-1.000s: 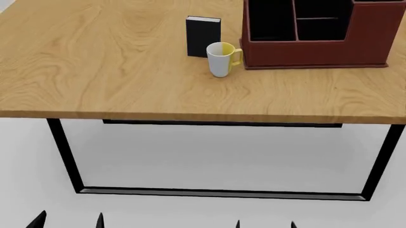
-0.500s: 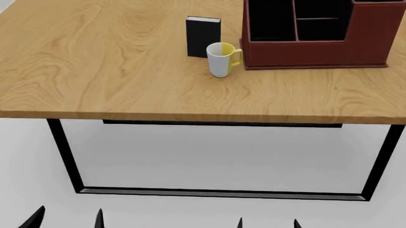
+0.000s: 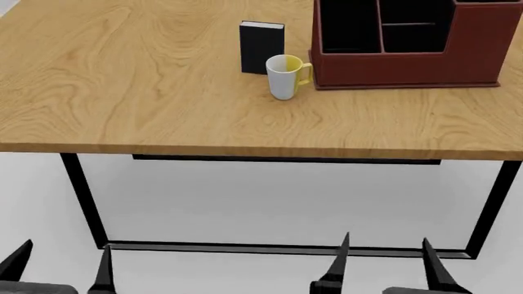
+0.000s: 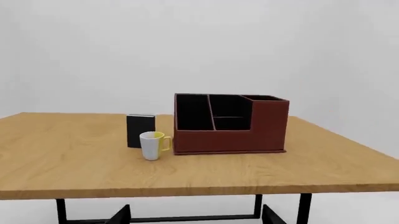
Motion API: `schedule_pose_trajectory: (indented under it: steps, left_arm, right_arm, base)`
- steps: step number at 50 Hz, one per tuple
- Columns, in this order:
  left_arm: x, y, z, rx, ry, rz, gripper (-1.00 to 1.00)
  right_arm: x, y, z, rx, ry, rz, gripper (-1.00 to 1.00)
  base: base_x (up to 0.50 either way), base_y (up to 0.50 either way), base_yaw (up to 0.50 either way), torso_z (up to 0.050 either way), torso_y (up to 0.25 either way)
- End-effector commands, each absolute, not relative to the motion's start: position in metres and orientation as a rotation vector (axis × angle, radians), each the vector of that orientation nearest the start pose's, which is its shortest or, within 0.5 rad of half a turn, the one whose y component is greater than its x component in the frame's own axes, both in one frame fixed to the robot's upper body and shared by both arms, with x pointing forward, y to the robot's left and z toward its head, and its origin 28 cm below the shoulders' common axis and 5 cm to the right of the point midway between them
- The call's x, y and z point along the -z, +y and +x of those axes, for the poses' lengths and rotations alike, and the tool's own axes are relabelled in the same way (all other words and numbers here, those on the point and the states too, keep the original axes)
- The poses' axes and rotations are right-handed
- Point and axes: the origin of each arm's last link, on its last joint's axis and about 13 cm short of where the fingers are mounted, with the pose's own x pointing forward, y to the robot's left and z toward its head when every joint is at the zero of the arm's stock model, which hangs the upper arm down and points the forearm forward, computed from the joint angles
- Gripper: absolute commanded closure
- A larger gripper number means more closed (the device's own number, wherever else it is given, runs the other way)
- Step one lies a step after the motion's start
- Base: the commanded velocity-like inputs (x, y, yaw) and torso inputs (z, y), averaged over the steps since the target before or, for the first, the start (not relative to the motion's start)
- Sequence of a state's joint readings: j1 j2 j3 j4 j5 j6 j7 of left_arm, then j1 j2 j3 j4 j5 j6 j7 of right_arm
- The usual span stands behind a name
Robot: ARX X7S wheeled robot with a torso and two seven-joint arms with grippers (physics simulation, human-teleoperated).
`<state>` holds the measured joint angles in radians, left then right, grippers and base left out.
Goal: Pick up the book and place it in the back compartment of the caddy.
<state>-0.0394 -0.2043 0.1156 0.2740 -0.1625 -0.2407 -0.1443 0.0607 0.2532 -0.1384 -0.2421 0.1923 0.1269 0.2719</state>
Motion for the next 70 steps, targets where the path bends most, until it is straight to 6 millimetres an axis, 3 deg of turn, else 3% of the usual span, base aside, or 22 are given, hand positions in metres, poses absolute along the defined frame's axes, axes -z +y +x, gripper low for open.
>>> schedule_pose_trajectory:
  steps: [1, 21, 46, 59, 70]
  left_arm:
    - [-0.085, 0.230, 0.218, 0.026, -0.056, 0.070, -1.00]
    - [-0.117, 0.243, 0.223, 0.003, -0.050, 0.088, -1.00]
    - [-0.137, 0.252, 0.230, -0.021, -0.050, 0.101, -1.00]
    - [-0.143, 0.254, 0.231, -0.025, -0.055, 0.115, -1.00]
    - [-0.145, 0.254, 0.232, -0.023, -0.062, 0.122, -1.00]
  right_arm:
    - [-0.107, -0.133, 0.231, 0.149, -0.242, -0.069, -1.00]
    - [-0.176, -0.158, 0.244, 0.239, -0.396, -0.122, -1.00]
    - [-0.275, -0.183, 0.229, 0.354, -0.627, -0.133, -1.00]
    - [-0.309, -0.188, 0.222, 0.375, -0.693, -0.162, -1.00]
    - [-0.312, -0.189, 0.221, 0.377, -0.697, -0.171, -1.00]
  base:
    - [0.00, 0.00, 0.00, 0.000, 0.000]
    - [0.00, 0.00, 0.00, 0.000, 0.000]
    - [0.00, 0.00, 0.00, 0.000, 0.000]
    - [0.00, 0.00, 0.00, 0.000, 0.000]
    - [0.00, 0.00, 0.00, 0.000, 0.000]
